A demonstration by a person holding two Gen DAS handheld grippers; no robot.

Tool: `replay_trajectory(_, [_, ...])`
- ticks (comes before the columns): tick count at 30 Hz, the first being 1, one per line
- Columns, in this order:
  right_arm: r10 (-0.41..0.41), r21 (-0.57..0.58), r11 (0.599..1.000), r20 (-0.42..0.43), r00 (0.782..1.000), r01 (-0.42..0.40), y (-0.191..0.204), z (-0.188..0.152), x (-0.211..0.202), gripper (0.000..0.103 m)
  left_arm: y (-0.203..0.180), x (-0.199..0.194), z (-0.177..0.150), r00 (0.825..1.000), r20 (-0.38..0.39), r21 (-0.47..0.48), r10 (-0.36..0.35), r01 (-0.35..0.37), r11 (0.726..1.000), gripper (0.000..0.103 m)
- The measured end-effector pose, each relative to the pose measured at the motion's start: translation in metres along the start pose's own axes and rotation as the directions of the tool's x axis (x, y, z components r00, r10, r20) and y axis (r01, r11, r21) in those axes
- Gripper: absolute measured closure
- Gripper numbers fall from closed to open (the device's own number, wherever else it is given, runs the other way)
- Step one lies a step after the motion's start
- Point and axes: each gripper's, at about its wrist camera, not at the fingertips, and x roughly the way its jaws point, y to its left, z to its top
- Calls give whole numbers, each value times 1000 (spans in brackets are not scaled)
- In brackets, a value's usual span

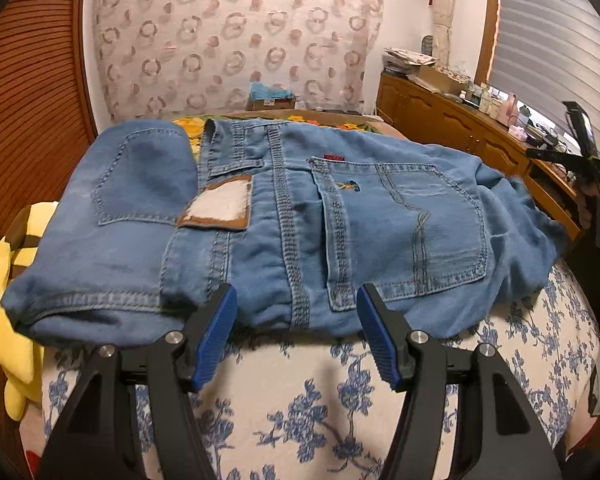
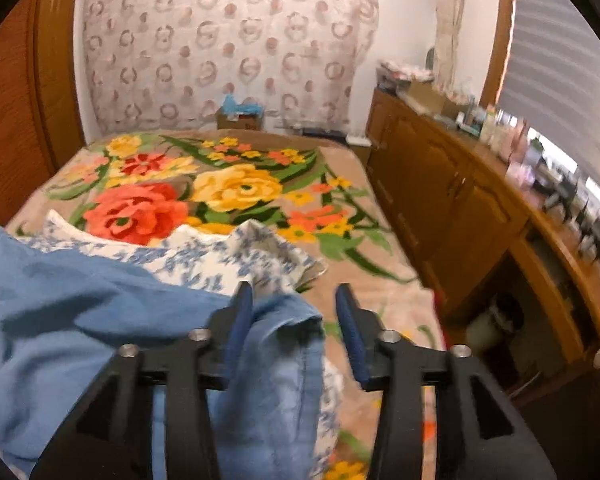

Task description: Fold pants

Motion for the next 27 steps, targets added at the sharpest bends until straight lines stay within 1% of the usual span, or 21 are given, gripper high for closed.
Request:
replay_trajectory(5, [71, 0, 997, 0, 997, -71, 7, -33, -37, 42, -4, -13, -7, 1000, 13, -3, -6, 6, 1000, 41])
replay_trajectory(8, [120, 25, 993, -10, 993, -119, 11, -67, -61, 38, -8, -21, -12, 1000, 24, -1, -13, 13, 1000, 41])
replay_trajectory(12, [141, 63, 988, -31, 990, -138, 12, -103, -77, 35, -16, -32, -23, 999, 31, 4, -20, 20, 1000, 41])
replay_trajectory(14, [146, 77, 987, -46, 988, -142, 11, -119, -80, 31, -19, -36, -28, 999, 32, 5, -25, 25, 1000, 41])
replay_trajectory(16, [156, 85, 985, -73, 985, -149, 11, -133, -80, 30, -22, -39, -32, 999, 34, 8, -29, 28, 1000, 41])
replay_trajectory(18, [144, 106, 985, -97, 985, -134, 9, -141, -76, 29, -26, -44, -36, 999, 35, 11, -30, 29, 1000, 41])
replay_trajectory(20, [175, 145, 977, -117, 978, -158, 6, -151, -74, 29, -28, -47, -40, 999, 38, 12, -32, 31, 999, 41])
replay_trajectory(23, [192, 176, 970, -130, 973, -168, 2, -155, -70, 29, -33, -51, -45, 999, 37, 15, -34, 33, 999, 41])
replay_trajectory(24, [209, 192, 965, -138, 968, -181, 0, -157, -66, 29, -33, -51, -46, 999, 36, 16, -33, 33, 999, 41])
replay_trajectory(27, [230, 221, 956, -152, 961, -194, -2, -159, -60, 29, -33, -52, -47, 999, 35, 14, -34, 33, 999, 41])
